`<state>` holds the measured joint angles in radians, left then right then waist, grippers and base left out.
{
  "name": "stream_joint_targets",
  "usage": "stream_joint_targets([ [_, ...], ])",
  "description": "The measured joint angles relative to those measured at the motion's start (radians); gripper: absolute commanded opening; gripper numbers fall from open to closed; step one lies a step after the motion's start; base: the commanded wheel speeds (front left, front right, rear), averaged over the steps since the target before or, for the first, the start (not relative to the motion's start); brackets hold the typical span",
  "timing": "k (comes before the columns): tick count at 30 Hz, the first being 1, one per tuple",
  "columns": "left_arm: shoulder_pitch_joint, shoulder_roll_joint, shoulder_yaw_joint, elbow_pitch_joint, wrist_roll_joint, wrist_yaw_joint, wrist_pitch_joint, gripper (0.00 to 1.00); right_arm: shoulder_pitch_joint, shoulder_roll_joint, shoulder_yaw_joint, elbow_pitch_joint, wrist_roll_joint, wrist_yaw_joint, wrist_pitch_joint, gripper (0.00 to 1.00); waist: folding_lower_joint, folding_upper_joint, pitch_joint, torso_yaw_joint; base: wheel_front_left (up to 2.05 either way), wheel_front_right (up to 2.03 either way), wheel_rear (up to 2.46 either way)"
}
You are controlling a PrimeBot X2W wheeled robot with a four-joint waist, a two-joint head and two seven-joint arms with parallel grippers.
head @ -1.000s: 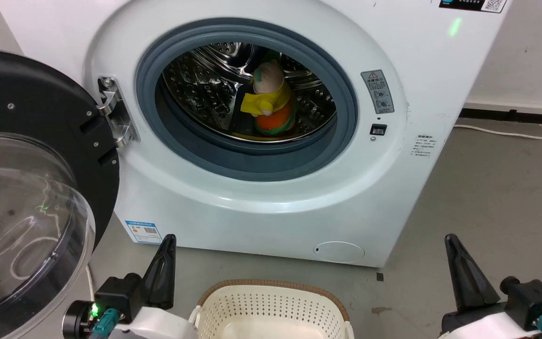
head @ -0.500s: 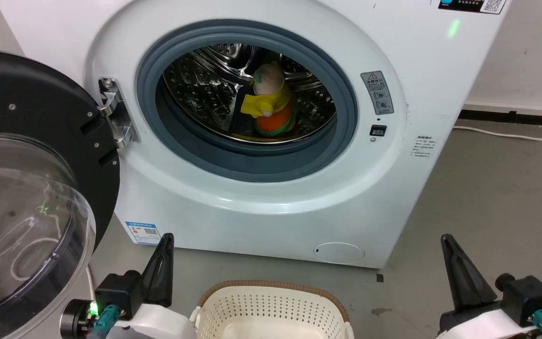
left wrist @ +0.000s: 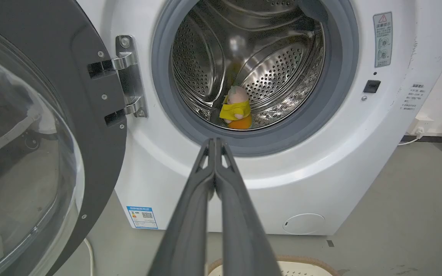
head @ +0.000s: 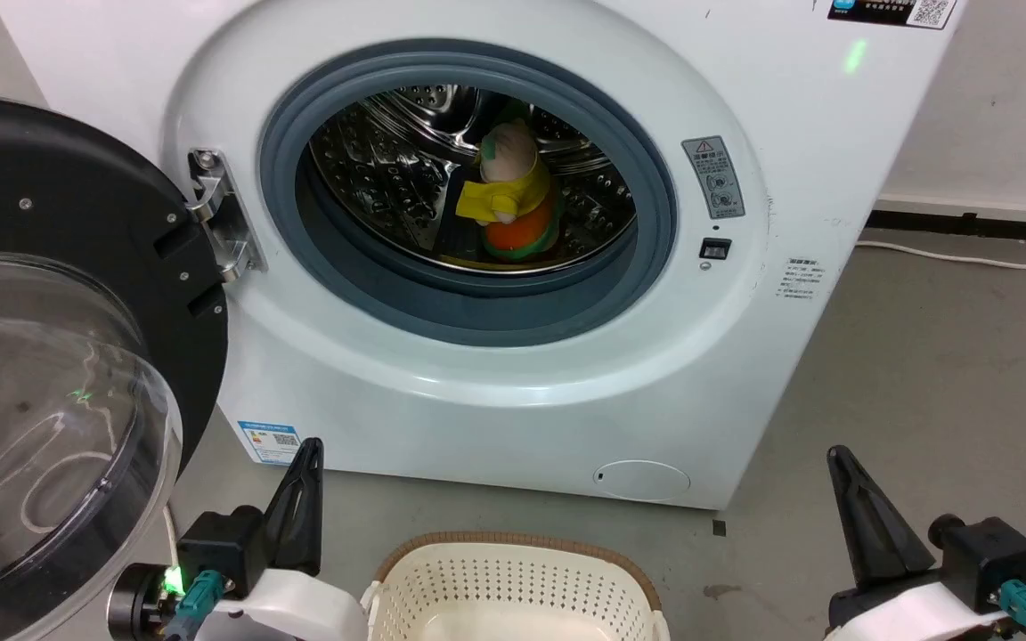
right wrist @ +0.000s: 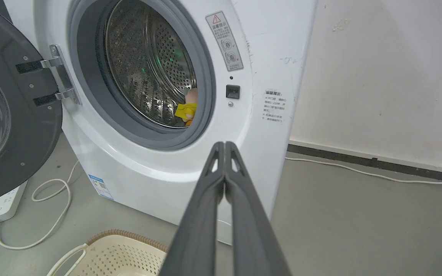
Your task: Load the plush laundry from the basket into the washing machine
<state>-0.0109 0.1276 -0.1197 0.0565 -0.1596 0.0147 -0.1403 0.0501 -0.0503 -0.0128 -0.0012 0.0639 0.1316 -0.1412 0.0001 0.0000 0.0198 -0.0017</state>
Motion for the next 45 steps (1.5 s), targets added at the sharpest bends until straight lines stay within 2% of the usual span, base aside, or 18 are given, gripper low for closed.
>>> stream_joint_targets([
  [45, 0.0, -0.05, 0.075, -0.034, 0.1, -0.006, 0.092, 0.0, -0.024, 0.0, 0.008, 0.0, -0.038, 0.0, 0.093, 0.0, 0.0, 0.0, -0.013, 0.001, 0.0, 0.0, 0.0],
])
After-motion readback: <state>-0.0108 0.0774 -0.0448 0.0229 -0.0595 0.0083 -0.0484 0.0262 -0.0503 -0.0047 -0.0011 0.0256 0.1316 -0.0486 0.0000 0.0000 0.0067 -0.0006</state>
